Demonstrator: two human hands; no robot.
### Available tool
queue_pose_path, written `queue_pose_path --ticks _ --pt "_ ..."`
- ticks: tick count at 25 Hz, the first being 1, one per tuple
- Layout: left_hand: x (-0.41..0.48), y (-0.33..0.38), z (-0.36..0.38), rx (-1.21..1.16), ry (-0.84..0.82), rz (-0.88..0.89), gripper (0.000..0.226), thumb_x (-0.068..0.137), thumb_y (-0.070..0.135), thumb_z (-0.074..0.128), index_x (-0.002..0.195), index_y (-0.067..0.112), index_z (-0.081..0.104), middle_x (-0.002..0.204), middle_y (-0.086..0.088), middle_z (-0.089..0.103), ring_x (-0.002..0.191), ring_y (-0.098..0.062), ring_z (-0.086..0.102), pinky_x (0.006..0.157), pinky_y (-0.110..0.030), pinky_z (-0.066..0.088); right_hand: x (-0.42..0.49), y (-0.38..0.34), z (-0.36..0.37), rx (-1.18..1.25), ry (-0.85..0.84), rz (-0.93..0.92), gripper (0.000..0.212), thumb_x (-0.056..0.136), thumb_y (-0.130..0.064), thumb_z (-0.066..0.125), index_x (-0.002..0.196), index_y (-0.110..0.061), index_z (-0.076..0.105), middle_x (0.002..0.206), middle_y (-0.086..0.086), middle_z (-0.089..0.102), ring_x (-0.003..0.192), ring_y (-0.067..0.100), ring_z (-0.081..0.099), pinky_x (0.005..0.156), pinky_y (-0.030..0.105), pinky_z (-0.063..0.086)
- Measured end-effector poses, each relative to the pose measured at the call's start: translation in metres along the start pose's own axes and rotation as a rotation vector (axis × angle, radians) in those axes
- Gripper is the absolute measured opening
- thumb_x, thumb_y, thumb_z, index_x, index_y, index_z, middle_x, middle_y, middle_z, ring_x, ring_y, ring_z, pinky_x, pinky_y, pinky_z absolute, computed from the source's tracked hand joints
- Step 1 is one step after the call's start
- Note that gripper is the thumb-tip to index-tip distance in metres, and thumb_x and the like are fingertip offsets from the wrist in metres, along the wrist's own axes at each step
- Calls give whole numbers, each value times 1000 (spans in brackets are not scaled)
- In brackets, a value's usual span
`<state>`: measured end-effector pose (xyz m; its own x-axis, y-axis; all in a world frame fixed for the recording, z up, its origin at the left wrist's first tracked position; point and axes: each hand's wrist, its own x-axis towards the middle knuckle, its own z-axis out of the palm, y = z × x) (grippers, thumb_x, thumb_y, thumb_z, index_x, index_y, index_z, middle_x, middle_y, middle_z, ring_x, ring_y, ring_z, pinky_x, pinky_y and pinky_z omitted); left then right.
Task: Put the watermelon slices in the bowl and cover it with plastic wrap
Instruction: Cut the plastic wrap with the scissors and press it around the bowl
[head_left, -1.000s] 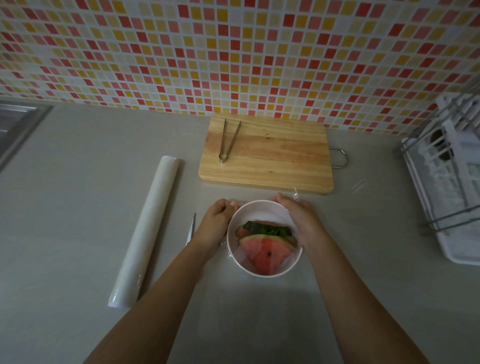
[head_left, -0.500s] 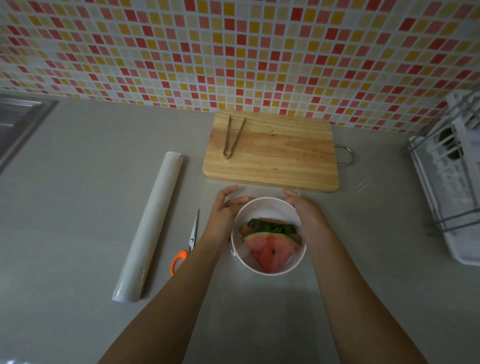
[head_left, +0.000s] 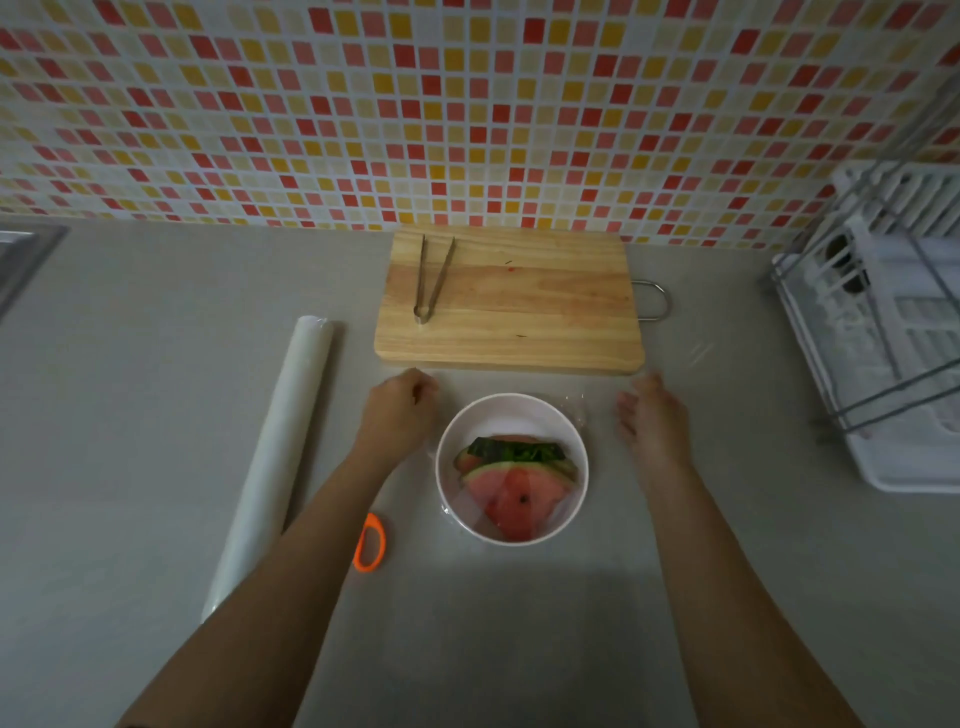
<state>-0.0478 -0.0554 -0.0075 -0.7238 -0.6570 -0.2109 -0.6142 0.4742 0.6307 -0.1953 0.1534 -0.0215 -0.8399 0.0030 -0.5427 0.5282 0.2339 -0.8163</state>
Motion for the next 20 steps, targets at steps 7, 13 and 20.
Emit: queue_pose_path --ticks 7,13,20 --pt "2 31 3 -202 -436 -64 77 93 66 17 84 18 77 88 -5 71 85 -23 64 78 -34 47 -59 27 -3 -105 -344 124 40 69 -53 59 77 -17 73 76 2 74 72 18 69 71 35 54" --pt "-26 9 4 -266 -444 -171 81 92 67 15 91 13 75 92 -12 72 88 -26 67 87 -41 52 -52 23 27 -87 -244 -3 28 93 -44 42 106 -22 50 94 5 59 84 22 61 65 32 51" --pt "-19 8 12 -713 -459 -308 40 91 41 57 98 6 74 97 -14 75 85 -23 72 79 -34 57 -46 24 13 -98 -631 -24 67 66 -84 34 102 -35 62 109 6 66 101 20 65 87 40 52"
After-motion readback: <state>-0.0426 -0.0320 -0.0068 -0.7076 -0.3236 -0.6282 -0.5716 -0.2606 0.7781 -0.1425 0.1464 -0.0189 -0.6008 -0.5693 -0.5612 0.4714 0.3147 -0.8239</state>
